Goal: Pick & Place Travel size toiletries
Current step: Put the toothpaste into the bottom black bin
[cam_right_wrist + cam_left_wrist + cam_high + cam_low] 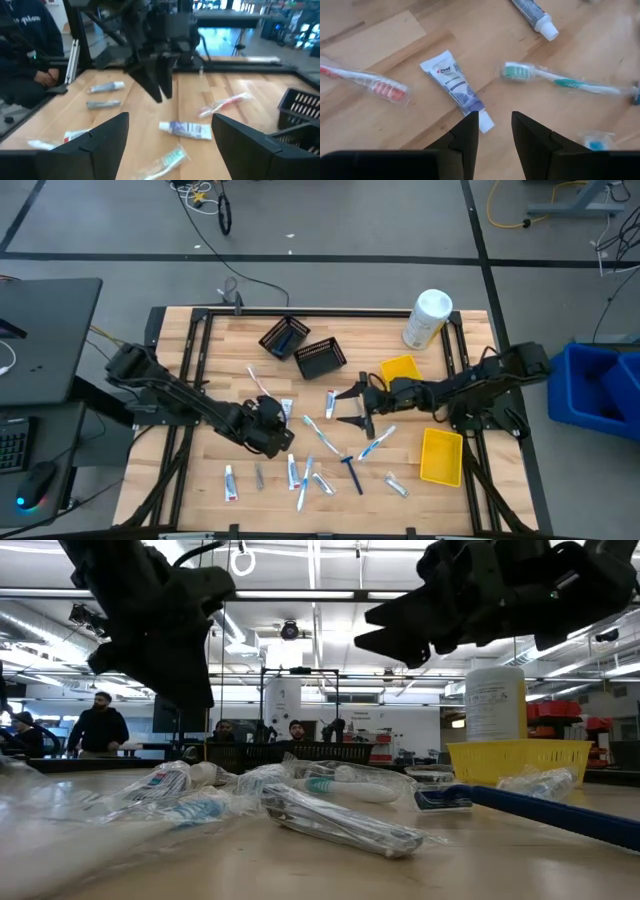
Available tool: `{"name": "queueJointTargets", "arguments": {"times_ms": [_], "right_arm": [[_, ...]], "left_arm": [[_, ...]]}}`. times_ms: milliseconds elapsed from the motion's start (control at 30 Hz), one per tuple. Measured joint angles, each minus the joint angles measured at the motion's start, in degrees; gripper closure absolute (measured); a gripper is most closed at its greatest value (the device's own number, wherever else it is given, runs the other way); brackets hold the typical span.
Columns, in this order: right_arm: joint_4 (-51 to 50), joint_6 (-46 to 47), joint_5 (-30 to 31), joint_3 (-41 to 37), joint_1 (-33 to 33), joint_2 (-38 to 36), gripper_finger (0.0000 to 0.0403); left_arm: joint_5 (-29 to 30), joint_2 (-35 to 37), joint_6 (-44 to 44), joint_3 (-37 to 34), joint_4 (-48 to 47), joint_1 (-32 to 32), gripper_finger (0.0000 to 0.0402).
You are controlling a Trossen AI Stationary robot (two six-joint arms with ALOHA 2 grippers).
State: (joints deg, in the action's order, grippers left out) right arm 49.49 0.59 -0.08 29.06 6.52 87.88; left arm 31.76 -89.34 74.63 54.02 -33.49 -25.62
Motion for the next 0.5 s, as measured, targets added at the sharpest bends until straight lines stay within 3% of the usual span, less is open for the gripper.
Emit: {"name": "queueJointTargets", "arguments": {"times_ms": [500], "right_arm": [[-1.25, 0.01, 1.49, 1.03, -0.07, 3.36, 0.0096]], "left_arm": [[0.69, -0.79, 4.67, 0.02, 1.13, 4.62, 0.0277]]}}
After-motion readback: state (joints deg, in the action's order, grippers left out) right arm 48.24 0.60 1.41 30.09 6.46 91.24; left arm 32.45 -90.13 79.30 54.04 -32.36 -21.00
